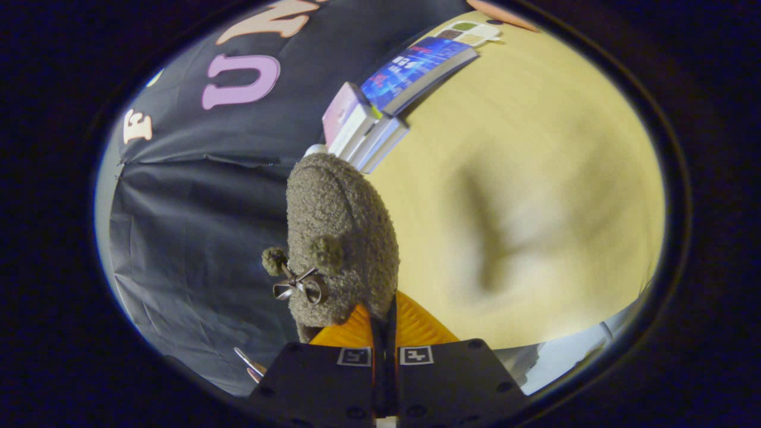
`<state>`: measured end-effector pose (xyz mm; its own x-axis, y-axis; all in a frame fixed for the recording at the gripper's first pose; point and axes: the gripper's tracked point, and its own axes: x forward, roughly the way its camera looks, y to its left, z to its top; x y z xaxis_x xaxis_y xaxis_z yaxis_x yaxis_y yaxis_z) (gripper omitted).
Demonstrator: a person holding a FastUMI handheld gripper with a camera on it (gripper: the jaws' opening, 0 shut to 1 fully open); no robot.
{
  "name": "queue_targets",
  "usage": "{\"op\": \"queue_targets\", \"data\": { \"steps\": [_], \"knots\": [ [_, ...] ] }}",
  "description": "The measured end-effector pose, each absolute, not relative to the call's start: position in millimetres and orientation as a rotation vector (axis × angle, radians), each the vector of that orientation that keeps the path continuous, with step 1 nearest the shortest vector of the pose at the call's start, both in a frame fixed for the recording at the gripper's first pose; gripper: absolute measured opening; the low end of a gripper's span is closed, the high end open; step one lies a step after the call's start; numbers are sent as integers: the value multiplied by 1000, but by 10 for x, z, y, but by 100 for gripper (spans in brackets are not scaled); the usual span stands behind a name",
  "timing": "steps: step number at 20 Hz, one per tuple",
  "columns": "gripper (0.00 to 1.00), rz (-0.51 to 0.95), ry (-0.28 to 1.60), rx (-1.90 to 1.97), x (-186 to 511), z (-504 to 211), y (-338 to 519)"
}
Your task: Open the storage box then place both shoes into the box .Put the left shoe in first, then the right shoe, with the right side of both shoes facing outward in a uniform manner.
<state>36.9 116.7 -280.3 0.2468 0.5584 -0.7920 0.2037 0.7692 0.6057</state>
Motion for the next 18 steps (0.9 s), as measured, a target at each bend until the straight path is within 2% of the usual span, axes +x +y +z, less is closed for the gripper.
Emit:
{"op": "queue_targets", "data": {
  "steps": [10, 13, 18],
  "knots": [
    [4, 411, 1337, 547, 343, -2754, 2956],
    [4, 395, 1334, 451, 240, -2879, 3303],
    [4, 291, 1341, 314, 59, -3227, 3616]
  ]
}}
